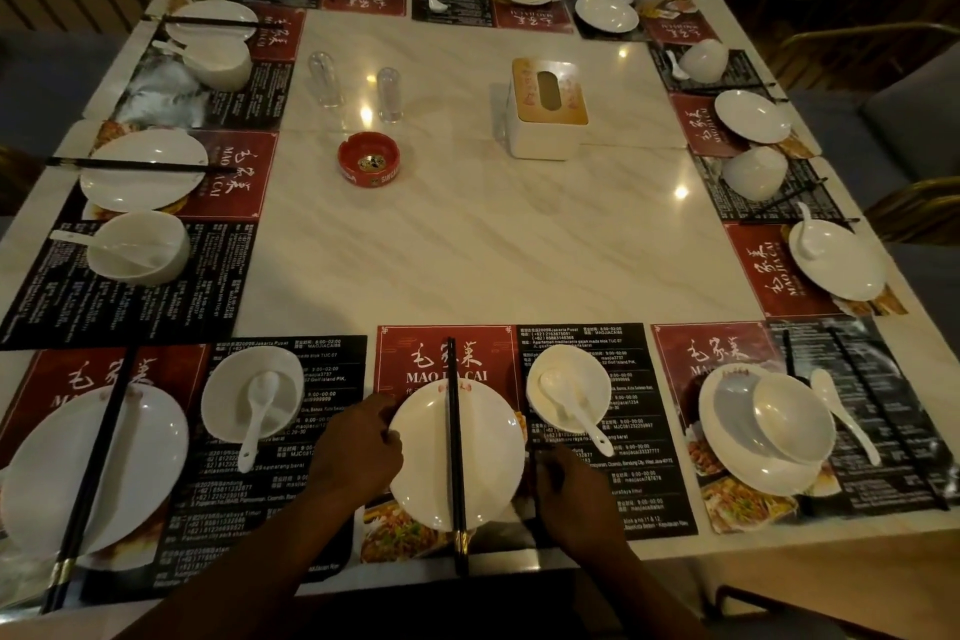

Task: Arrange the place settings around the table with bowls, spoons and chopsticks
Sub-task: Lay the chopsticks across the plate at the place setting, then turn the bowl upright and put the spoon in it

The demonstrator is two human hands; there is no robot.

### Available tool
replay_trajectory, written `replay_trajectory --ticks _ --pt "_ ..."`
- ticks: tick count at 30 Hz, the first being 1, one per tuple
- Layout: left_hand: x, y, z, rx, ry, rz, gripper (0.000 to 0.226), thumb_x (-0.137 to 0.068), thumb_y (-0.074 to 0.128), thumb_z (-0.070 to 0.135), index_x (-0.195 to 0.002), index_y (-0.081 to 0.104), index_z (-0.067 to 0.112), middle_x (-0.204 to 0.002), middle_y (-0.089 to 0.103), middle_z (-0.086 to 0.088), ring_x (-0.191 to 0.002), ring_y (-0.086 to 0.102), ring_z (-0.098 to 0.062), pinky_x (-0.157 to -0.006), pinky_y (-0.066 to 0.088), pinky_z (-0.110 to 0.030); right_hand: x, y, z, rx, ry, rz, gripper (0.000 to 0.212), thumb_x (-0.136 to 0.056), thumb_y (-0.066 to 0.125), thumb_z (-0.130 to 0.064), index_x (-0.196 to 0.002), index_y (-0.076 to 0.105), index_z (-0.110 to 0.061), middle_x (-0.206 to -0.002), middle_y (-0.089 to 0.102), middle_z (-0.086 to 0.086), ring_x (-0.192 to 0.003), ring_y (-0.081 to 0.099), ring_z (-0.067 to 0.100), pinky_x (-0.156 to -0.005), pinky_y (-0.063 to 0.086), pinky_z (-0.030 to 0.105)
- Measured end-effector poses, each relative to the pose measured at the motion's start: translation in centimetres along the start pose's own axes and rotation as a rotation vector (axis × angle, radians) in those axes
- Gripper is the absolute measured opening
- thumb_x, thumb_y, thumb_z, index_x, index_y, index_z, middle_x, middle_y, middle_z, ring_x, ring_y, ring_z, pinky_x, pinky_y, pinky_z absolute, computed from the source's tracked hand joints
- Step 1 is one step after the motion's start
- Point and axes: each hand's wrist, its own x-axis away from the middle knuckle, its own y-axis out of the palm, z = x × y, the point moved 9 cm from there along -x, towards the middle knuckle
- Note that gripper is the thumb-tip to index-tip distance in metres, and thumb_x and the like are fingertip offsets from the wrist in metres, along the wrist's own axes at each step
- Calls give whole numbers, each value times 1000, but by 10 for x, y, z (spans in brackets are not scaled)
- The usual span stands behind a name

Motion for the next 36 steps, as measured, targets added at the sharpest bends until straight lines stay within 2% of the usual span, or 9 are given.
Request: replay_trajectory --ticks 3,5,8,14,20,23,27,31,36 --pt "-6 -7 15 -50 53 41 33 -84 66 18 -115 63 31 -102 60 8 -92 59 -8 -79 54 -27 2 -30 41 84 117 52 15 -95 62 -24 -85 57 -35 -81 64 -14 -80 64 3 -78 54 24" --pt "-10 -9 28 -61 81 69 30 -84 68 18 -111 64 28 -100 58 8 -91 57 -8 -77 51 -24 -1 -66 63 16 196 186 6 -97 58 -26 -94 63 -28 -90 69 -6 -88 67 14 -84 55 35" --pt "-14 -8 49 -41 116 108 22 -83 69 15 -103 64 23 -97 58 7 -90 59 -12 -75 50 -24 -23 -114 60 -108 122 331 17 -99 55 -34 -105 68 -24 -99 70 -3 -94 65 18 -85 50 37" --pt "-16 12 102 69 113 133 29 -87 69 13 -115 68 20 -98 69 4 -85 66 -12 -78 56 -26 -89 -118 19 -108 -32 36 35 -94 59 -47 -125 63 -31 -114 68 -6 -102 64 15 -92 52 36" --pt "-20 48 131 129 -50 113 6 -89 66 14 -92 69 19 -85 71 4 -78 67 -11 -75 56 -30 -103 -109 12 14 -153 -65 19 -98 57 -25 -114 63 -20 -109 71 3 -94 64 18 -75 42 24" --pt "-13 70 133 328 -209 88 16 -90 66 15 -92 67 31 -90 71 10 -83 68 -6 -75 58 -28 -101 -106 23 7 -122 -96 11 -95 57 -23 -105 58 -19 -100 69 1 -89 63 17 -74 49 29" --pt "-5 87 140 430 -269 115 19 -95 60 13 -105 69 26 -101 72 5 -92 68 -12 -71 54 -24 -92 -101 46 -196 0 -133 8 -92 60 -20 -96 54 -22 -94 65 -1 -85 68 18 -76 61 42" --pt "-1 96 151 527 -303 77 36 -96 54 4 -97 65 39 -108 70 7 -93 67 -17 -73 54 -28 -81 -101 61 -454 134 -164 9 -94 61 -13 -97 54 -16 -100 66 7 -83 73 22 -66 63 32" --pt "0 94 156 477 -279 27 30 -95 56 5 -110 68 29 -107 69 10 -94 66 -11 -83 56 -30 -77 -98 66 -569 176 -182 8 -95 61 -11 -99 54 -12 -103 66 10 -86 74 24 -73 63 40"
